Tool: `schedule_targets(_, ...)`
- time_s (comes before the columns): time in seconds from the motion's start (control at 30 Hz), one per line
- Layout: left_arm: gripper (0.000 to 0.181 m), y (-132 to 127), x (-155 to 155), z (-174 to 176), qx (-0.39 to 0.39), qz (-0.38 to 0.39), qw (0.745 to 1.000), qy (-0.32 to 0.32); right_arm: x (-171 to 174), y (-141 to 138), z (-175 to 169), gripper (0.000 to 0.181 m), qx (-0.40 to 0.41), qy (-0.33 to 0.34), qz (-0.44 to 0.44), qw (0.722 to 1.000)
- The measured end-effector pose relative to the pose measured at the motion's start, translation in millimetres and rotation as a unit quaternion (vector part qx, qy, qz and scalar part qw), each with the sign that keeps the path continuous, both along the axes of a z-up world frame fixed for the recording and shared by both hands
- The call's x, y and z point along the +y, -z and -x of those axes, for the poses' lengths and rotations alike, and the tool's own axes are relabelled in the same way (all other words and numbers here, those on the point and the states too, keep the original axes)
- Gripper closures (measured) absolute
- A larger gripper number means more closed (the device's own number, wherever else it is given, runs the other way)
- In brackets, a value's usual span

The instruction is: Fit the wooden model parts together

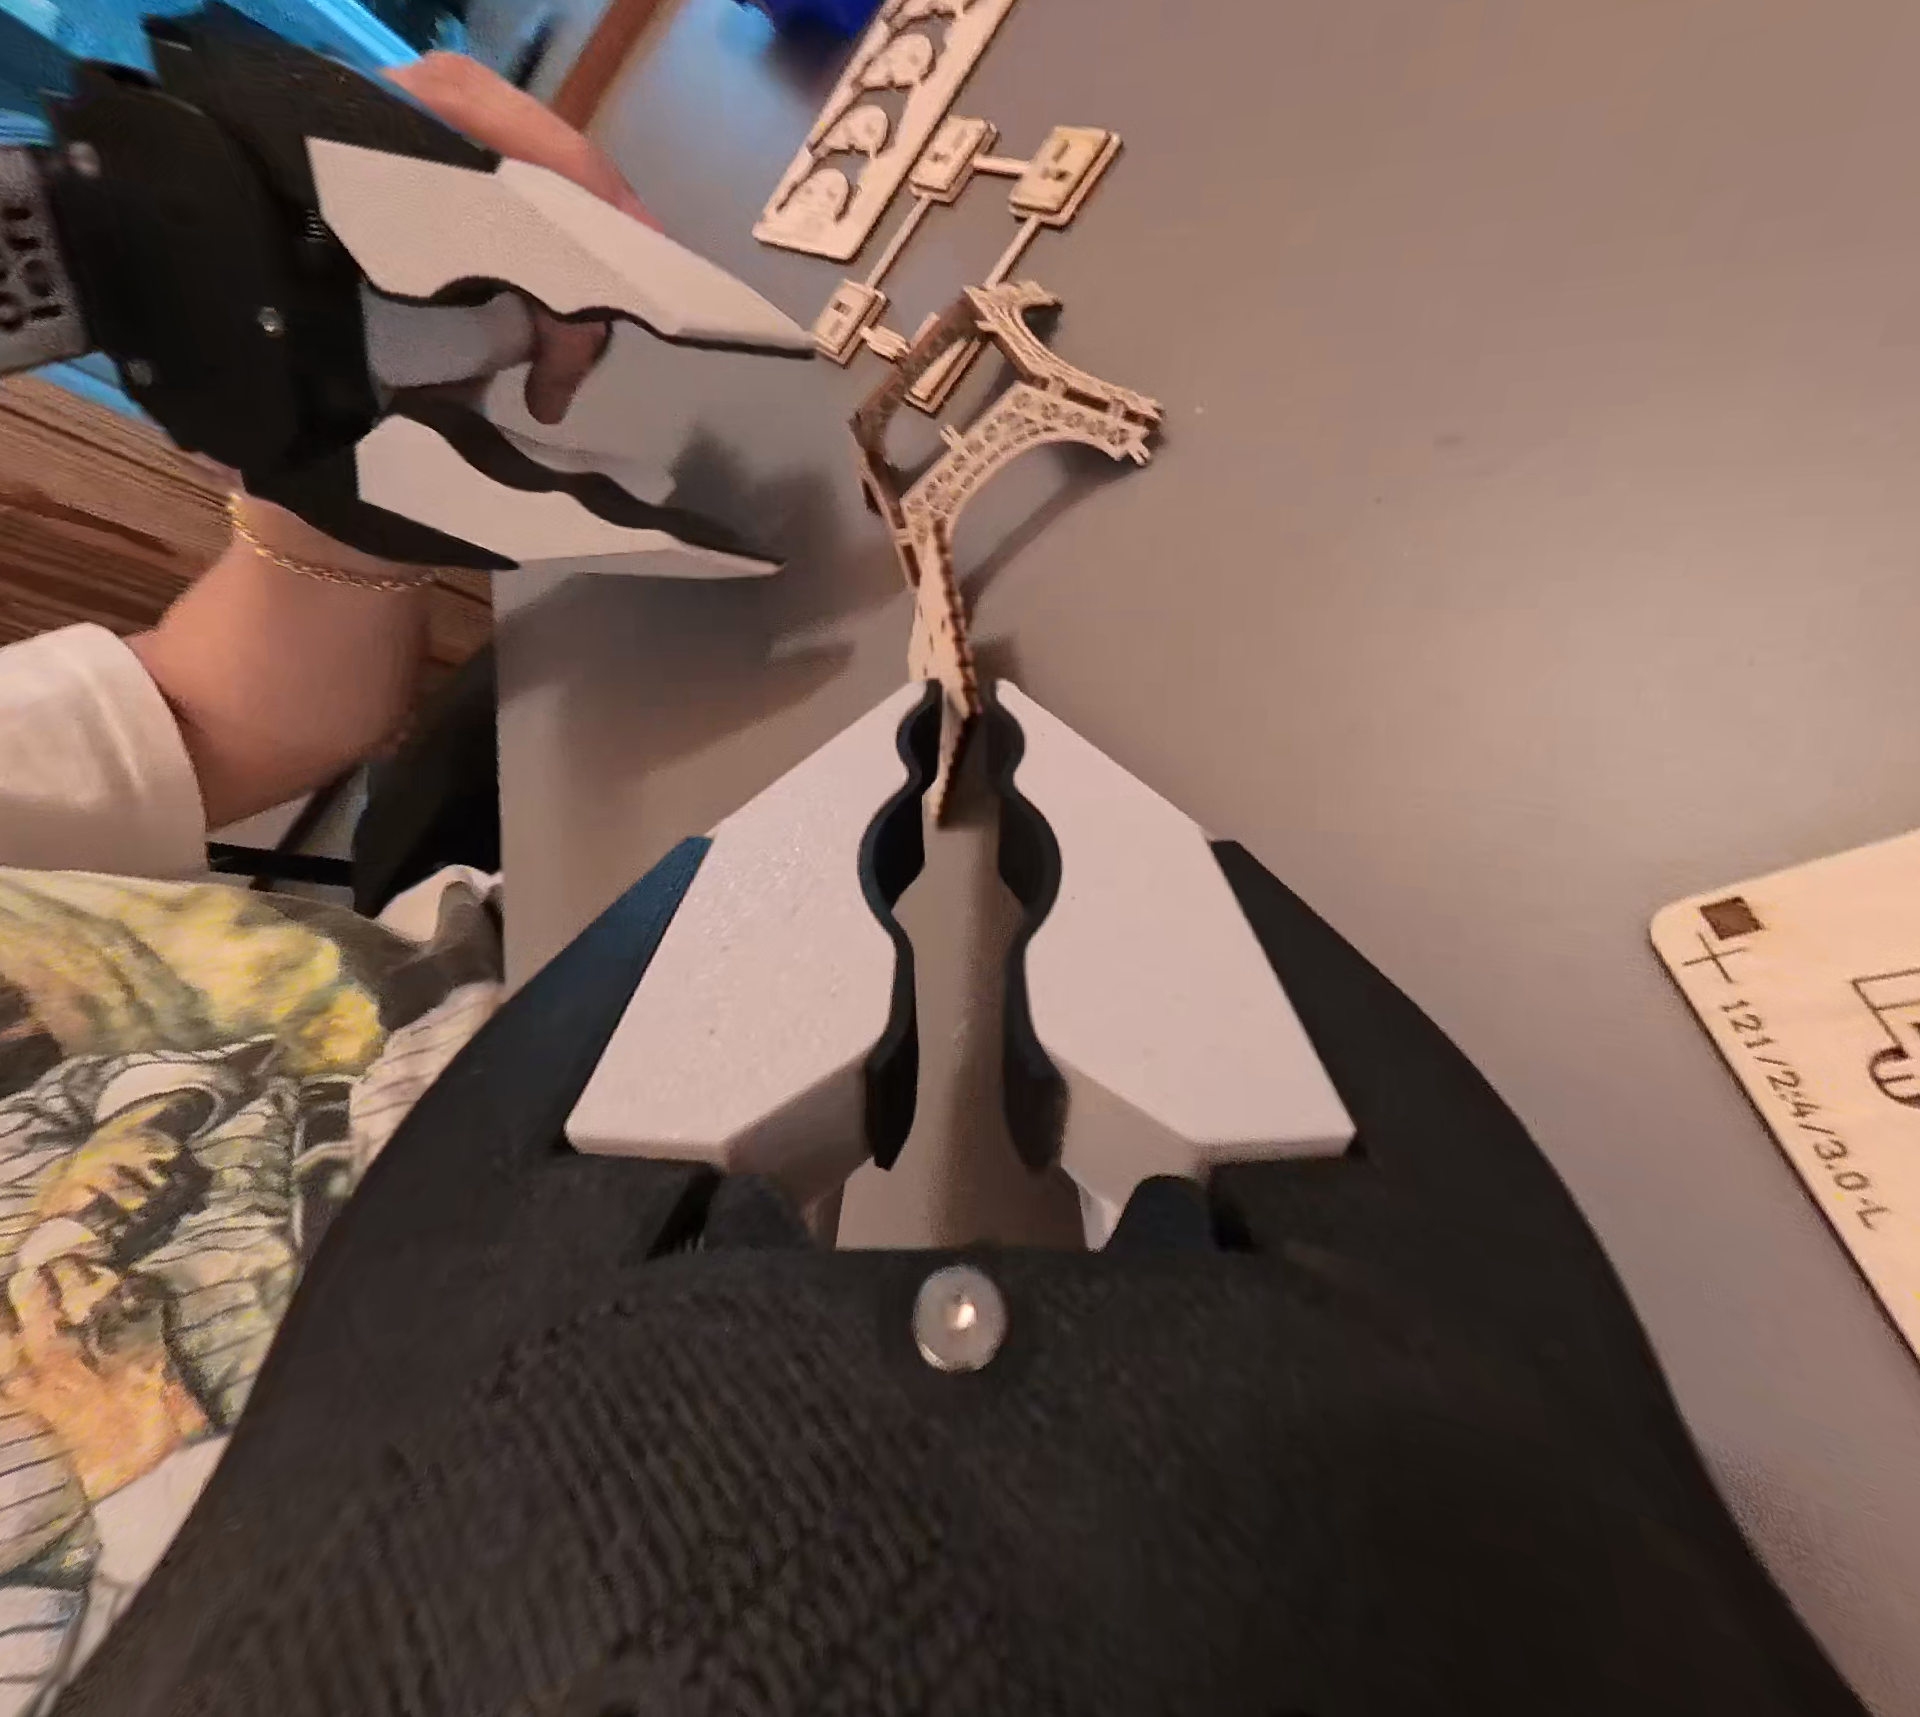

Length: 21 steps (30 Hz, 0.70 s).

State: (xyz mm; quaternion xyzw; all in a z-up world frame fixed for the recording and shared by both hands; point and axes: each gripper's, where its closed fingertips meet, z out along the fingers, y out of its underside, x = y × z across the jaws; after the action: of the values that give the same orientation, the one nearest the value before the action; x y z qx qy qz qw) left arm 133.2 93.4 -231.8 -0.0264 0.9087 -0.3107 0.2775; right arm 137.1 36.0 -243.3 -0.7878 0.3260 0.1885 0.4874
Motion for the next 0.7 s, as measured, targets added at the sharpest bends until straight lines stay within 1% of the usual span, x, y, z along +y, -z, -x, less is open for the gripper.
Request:
schedule_targets(0.07,0.145,10,2,-7,-0.049,-0.068,0.996,0.005,-2,9,0,0.158,0.004,-0.002,0.021,1.000)
schedule_targets(0.13,0.155,16,5,-15,-0.096,-0.122,0.988,0.001,-2,9,3,0.156,0.004,-0.012,0.018,1.000)
schedule_targets(0.2,0.165,21,8,-21,-0.124,-0.155,0.980,-0.006,-4,7,2,0.142,-0.012,-0.016,0.022,1.000)
schedule_targets(0.23,0.170,21,9,-24,-0.139,-0.161,0.977,-0.012,-7,8,3,0.135,-0.027,-0.024,0.035,0.999)
schedule_targets(0.3,0.170,20,10,-26,-0.151,-0.166,0.974,-0.015,-15,10,3,0.127,-0.075,-0.045,0.069,0.994)
schedule_targets(0.37,0.170,13,12,-27,-0.163,-0.162,0.973,-0.020,-26,11,-3,0.107,-0.130,-0.043,0.108,0.985)
schedule_targets(0.43,0.170,-4,12,-25,-0.170,-0.145,0.974,-0.020,-34,9,-6,0.107,-0.195,-0.054,0.141,0.969)
schedule_targets(0.47,0.170,-14,9,-22,-0.156,-0.125,0.980,-0.015,-35,6,-7,0.106,-0.233,-0.055,0.153,0.959)
schedule_targets(0.5,0.170,-22,4,-15,-0.120,-0.102,0.988,-0.002,-35,2,-9,0.106,-0.275,-0.055,0.160,0.946)
schedule_targets(0.57,0.170,-36,-8,4,-0.020,-0.054,0.998,0.037,-32,-8,-9,0.104,-0.347,-0.057,0.164,0.922)
schedule_targets(0.6,0.170,-43,-13,15,0.038,-0.035,0.997,0.064,-30,-12,-4,0.103,-0.368,-0.071,0.156,0.914)
schedule_targets(0.67,0.170,-58,-24,33,0.147,0.003,0.981,0.130,-28,-18,6,0.101,-0.378,-0.094,0.130,0.912)
schedule_targets(0.7,0.170,-65,-29,40,0.207,0.019,0.965,0.160,-26,-22,13,0.099,-0.370,-0.111,0.107,0.916)
